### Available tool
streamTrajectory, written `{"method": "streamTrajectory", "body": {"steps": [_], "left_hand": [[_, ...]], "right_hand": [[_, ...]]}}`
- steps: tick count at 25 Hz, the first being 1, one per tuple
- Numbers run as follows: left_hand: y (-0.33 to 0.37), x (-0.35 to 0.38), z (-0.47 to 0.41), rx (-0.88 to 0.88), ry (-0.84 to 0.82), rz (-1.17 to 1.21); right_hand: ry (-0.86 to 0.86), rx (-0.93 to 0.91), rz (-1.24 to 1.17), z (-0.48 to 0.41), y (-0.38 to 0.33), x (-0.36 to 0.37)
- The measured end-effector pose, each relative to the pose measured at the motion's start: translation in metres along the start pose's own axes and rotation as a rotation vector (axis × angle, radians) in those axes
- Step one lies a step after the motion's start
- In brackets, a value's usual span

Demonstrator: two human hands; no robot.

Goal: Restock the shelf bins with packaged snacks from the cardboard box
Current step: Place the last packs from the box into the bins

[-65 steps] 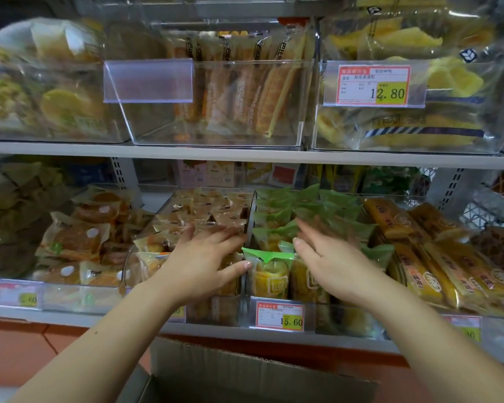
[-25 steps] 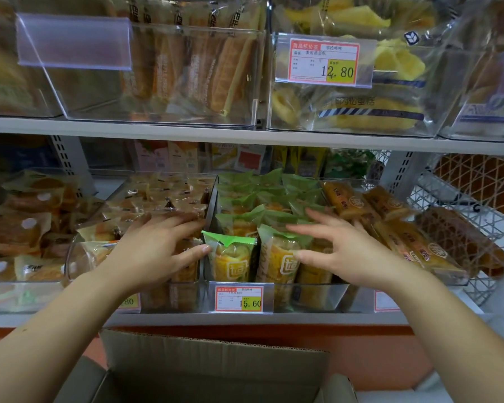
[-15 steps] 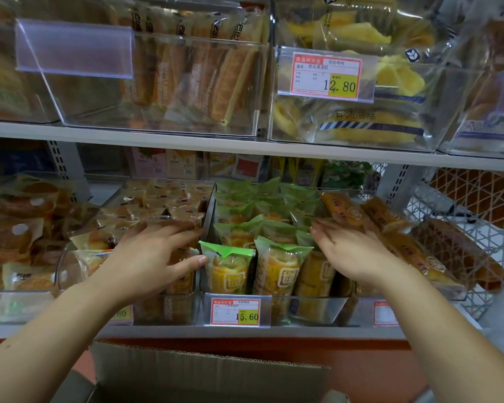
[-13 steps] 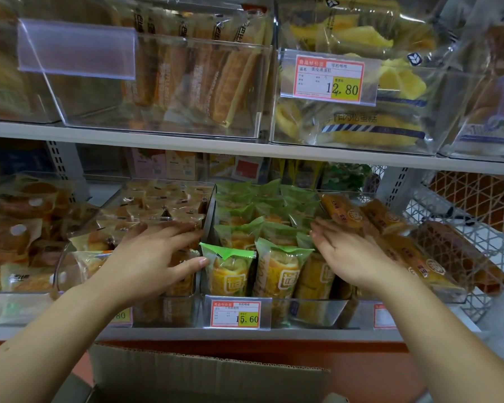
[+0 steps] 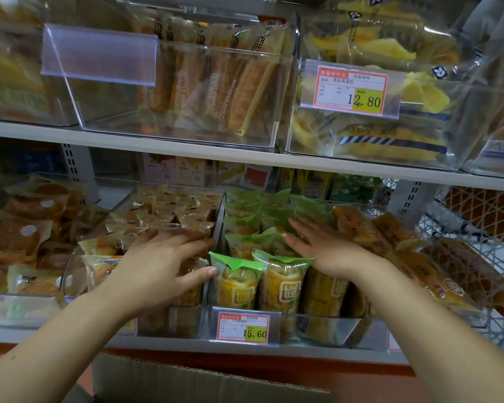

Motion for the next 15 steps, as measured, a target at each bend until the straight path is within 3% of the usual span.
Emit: {"method": "streamTrajectory", "body": {"steps": [2,6,10,15], "left_hand": [[0.0,0.0,0.001,-0.002,0.006,0.01],[0.003,-0.002,0.003,0.002,0.006,0.0],[0.004,-0.005,0.004,-0.004,-0.015,0.006],[0.007,-0.009,0.005,-0.018,-0.059,0.017]], "right_hand": [[-0.01,0.038,-0.086,0.0,0.009,-0.009],[-0.042,0.116,0.046,-0.011,0.031,-0.011],[-0.062,0.12,0.018,-0.013,0.029,-0.012],[-0.1,-0.072,-0.315,-0.009,-0.024,-0.043]]}}
Point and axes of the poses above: each hand's wrist, its own z-axis away from the middle knuckle, its own x-axis out of the palm, y = z × x, the point moved 3 cm from there along -z, towards the middle knuckle, and after that the axes turned 13 degrees about z, right-handed, at the moved point
